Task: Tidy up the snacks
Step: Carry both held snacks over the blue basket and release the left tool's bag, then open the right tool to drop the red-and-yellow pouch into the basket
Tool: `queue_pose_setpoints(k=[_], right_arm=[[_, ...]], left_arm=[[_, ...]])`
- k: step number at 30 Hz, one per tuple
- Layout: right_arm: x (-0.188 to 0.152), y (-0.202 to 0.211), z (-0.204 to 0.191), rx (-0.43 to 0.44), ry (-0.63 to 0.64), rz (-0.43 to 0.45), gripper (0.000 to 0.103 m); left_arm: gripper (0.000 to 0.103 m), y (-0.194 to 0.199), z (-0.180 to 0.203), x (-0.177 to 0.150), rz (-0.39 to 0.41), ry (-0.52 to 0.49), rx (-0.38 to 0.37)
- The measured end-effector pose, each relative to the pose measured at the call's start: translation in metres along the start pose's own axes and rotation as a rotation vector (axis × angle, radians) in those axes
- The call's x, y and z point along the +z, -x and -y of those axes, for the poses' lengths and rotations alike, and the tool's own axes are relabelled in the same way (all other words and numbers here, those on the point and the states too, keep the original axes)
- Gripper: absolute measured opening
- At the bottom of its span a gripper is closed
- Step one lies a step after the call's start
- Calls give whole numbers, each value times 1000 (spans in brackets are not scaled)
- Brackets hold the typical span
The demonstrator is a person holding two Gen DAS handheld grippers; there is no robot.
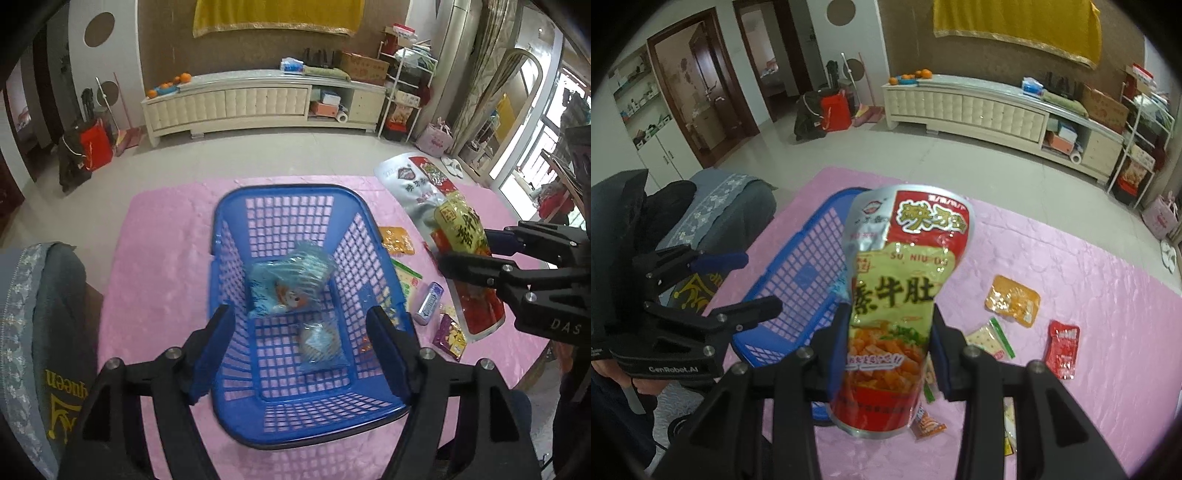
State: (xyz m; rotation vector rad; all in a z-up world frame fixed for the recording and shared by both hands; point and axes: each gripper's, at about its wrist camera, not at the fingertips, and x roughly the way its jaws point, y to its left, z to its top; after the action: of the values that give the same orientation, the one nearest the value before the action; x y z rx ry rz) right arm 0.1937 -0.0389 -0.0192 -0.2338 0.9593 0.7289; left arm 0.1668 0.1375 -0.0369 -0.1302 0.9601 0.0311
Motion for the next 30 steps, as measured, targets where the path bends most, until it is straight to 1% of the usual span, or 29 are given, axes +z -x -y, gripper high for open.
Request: queue_pose_setpoints(k=[4,8,14,16,23,26,28,29,30], right_arm=[[13,-10,-15,-2,31,-17,44],[24,-31,-22,3,26,-57,44],[33,-68,-25,-17,16,-133,45],[34,-76,-24,-20,14,-147,45],[39,-101,-22,-83,40,-181,45],[39,-107,-23,-109,57,-188,45],[40,-108,-23,-110,61,-175,55],[42,-107,-23,-138,62,-161,66],[42,-106,-23,-165,68,-147,73]], left_arm=[[71,3,-20,2,10,26,14],[71,1,-37,4,10,47,20],[71,-15,-50,7,-9,66,10],[71,-21,-51,7,-22,64,11],[71,-38,-57,12,-38,73,1],[71,-39,-58,12,-37,76,3],[71,-39,-59,12,-37,77,4],[71,-39,-59,12,-35,78,6],[71,-37,-59,11,-32,79,9]])
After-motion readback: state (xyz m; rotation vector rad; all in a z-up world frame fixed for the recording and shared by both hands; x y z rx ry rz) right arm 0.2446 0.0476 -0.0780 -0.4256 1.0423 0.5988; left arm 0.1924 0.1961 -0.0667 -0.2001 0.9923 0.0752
